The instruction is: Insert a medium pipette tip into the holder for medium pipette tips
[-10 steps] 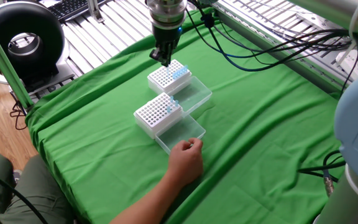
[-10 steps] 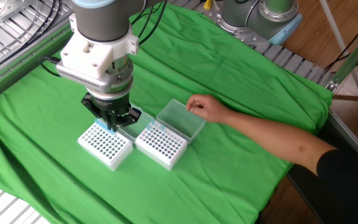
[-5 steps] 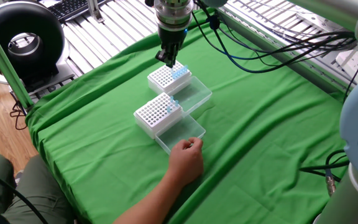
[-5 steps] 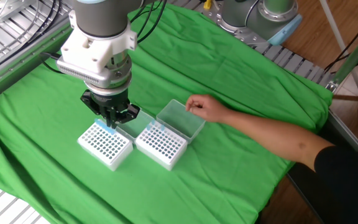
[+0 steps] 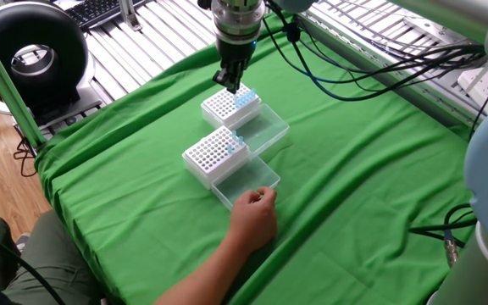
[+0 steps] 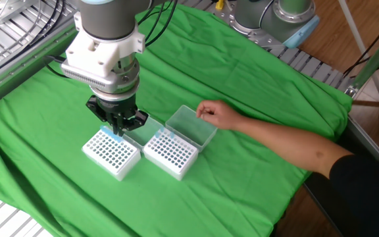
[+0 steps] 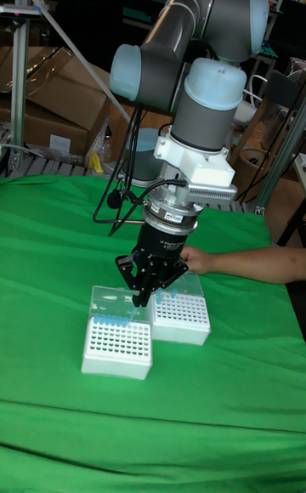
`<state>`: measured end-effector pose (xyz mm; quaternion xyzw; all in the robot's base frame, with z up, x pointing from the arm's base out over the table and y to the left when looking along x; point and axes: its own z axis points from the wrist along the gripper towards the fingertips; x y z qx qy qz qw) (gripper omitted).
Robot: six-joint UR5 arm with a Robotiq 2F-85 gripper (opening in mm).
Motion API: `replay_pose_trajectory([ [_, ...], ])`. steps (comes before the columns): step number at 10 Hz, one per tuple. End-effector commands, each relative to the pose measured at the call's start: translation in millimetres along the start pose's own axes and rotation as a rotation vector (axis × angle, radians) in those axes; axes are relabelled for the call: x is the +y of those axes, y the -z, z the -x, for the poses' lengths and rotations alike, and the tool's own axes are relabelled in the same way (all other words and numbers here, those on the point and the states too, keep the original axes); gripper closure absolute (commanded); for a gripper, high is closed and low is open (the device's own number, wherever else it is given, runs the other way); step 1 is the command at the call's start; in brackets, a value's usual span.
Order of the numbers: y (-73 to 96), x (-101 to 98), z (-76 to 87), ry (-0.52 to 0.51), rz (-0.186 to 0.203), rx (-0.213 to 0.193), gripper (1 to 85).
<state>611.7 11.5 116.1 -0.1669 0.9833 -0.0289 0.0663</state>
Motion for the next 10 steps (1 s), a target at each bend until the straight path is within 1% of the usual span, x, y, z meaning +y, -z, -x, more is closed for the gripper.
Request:
replay_pose_trajectory([
  [1,-0.4,2.3,2.4,-0.009,0.013,-0.01,84.7],
  [8,-5.5,3.2,4.6,-0.013,0.015,-0.023,84.7],
  [9,-8.6,4.8,4.5,-0.01,0.024,-0.03,84.7],
  [10,-12.3,6.7,0.6,0.009,0.037,-0.025,82.3],
])
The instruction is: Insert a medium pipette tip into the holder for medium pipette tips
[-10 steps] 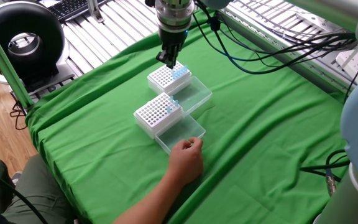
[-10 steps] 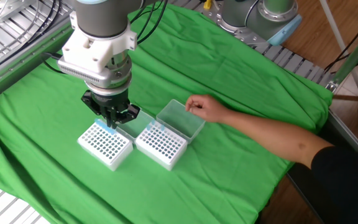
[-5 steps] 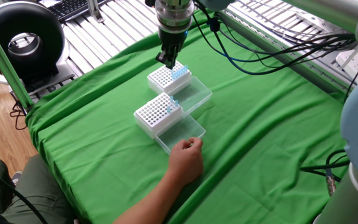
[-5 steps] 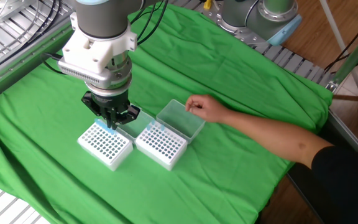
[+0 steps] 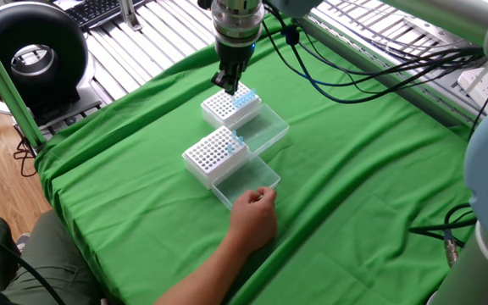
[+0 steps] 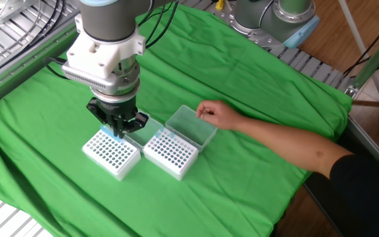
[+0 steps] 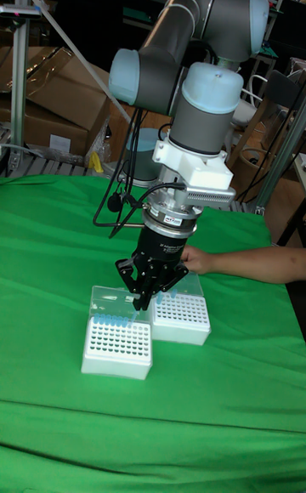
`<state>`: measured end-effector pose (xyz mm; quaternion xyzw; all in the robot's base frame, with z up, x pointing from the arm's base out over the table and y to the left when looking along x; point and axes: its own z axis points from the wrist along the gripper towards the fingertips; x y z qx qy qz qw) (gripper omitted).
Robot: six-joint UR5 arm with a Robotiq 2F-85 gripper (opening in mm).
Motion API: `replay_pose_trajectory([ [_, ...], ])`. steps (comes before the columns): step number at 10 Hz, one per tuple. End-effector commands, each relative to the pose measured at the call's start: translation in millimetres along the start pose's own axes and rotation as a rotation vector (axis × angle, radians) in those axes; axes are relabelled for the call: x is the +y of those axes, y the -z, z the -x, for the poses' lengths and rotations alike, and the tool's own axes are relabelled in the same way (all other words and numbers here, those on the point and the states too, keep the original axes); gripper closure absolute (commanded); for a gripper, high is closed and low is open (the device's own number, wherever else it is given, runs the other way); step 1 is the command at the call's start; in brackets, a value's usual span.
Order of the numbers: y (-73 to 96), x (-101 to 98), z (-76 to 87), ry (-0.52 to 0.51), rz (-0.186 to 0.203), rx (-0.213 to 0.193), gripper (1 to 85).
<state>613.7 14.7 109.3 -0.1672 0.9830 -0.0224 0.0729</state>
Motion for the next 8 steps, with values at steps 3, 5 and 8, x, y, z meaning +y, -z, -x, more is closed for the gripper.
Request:
replay_pose_trajectory([
  [3,-14.0,2.9,-11.9,0.052,0.038,0.002,67.7],
  [5,-14.3,3.3,-12.7,0.058,0.042,0.002,62.7],
  [8,-11.8,28.7,-25.2,-0.037,0.105,0.026,62.0],
])
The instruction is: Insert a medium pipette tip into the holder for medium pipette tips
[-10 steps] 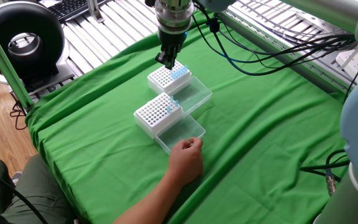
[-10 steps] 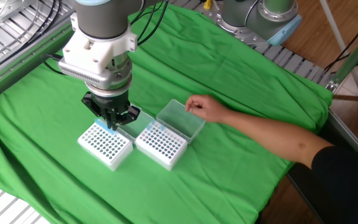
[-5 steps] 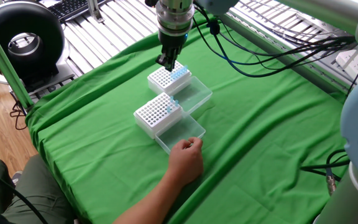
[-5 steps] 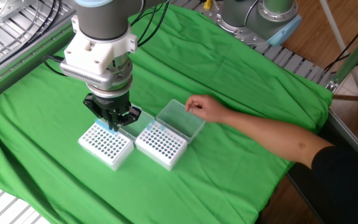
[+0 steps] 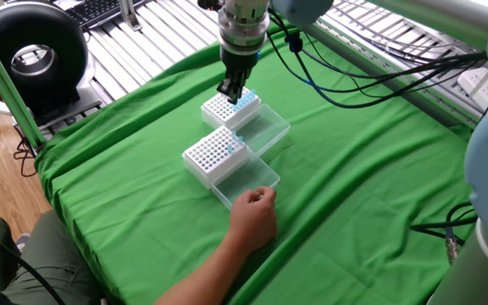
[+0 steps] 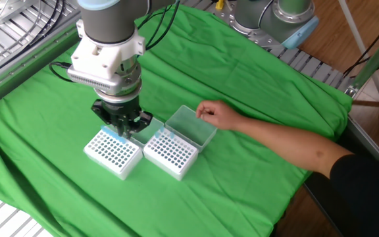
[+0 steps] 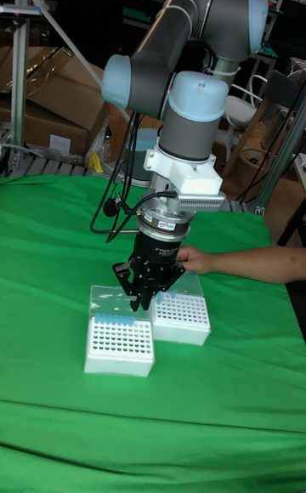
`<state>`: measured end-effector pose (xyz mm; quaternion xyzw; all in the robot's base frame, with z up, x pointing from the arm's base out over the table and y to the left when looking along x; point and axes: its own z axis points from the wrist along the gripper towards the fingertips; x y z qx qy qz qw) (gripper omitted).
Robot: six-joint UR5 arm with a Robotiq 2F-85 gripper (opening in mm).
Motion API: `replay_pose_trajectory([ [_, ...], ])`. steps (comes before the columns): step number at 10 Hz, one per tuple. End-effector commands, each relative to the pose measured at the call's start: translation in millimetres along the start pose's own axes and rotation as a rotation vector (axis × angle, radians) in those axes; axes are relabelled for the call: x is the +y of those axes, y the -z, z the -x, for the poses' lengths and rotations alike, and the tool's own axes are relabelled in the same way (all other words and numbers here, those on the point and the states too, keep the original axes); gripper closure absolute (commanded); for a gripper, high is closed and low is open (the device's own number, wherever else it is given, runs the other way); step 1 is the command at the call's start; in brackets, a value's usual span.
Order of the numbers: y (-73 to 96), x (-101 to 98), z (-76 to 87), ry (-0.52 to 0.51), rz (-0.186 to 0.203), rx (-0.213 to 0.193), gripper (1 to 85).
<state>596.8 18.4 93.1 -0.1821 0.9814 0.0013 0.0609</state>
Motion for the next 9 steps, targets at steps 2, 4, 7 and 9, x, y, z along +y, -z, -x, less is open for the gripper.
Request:
replay_pose_trajectory([
  [2,-5.1,35.4,-15.6,-0.113,0.059,0.007,62.0],
  [4,-6.3,50.9,-28.3,-0.164,0.055,0.032,62.0],
  [7,-5.7,64.3,-37.9,-0.178,0.082,0.047,53.7],
  [9,-8.1,65.1,-39.0,-0.177,0.08,0.039,53.0],
])
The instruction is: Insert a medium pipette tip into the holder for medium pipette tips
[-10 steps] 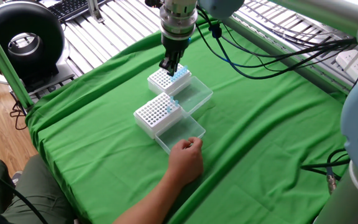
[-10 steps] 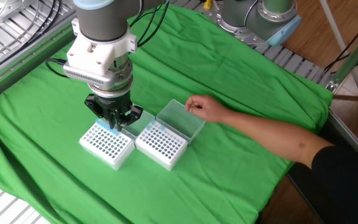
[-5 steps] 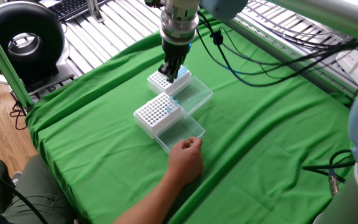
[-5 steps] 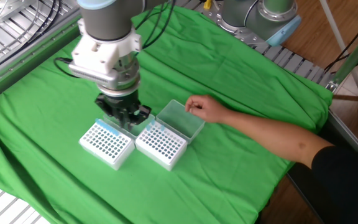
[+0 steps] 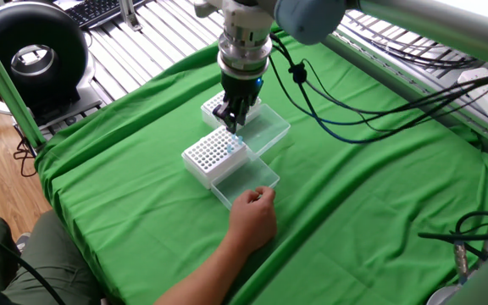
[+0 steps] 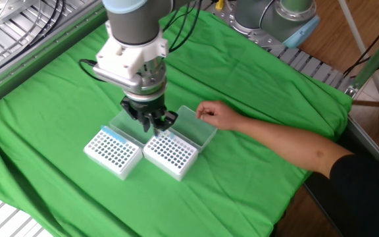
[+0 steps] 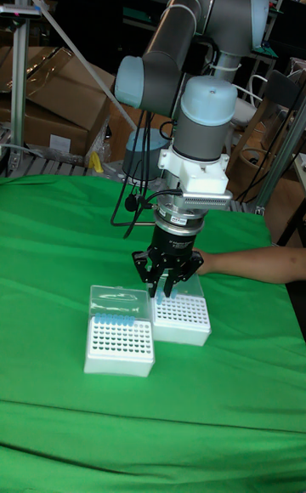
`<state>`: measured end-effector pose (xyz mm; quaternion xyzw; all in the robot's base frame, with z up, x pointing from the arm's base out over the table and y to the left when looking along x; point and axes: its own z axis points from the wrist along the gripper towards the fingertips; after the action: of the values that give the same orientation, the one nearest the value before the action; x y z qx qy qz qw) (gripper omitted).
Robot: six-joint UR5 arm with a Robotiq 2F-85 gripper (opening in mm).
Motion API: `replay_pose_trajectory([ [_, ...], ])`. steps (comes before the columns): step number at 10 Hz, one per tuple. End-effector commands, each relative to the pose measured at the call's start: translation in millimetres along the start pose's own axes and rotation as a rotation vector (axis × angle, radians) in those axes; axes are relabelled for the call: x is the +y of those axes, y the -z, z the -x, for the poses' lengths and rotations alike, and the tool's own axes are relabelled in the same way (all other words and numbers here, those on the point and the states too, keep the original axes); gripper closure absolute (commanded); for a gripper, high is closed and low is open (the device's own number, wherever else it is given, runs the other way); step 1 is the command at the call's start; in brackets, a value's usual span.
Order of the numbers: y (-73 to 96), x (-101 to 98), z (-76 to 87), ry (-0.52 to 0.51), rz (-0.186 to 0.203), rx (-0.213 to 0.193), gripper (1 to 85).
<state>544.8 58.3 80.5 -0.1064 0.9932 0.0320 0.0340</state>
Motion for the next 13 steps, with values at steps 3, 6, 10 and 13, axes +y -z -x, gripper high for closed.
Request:
replay_pose_trajectory([
  [3,-8.0,8.7,-3.1,-0.038,0.005,-0.014,57.7],
  [6,-12.9,7.7,1.3,-0.038,-0.001,-0.028,58.3],
  [10,-17.8,6.5,2.4,-0.033,-0.003,-0.037,59.0],
  [13,-20.9,4.9,1.0,-0.032,-0.003,-0.042,60.7],
])
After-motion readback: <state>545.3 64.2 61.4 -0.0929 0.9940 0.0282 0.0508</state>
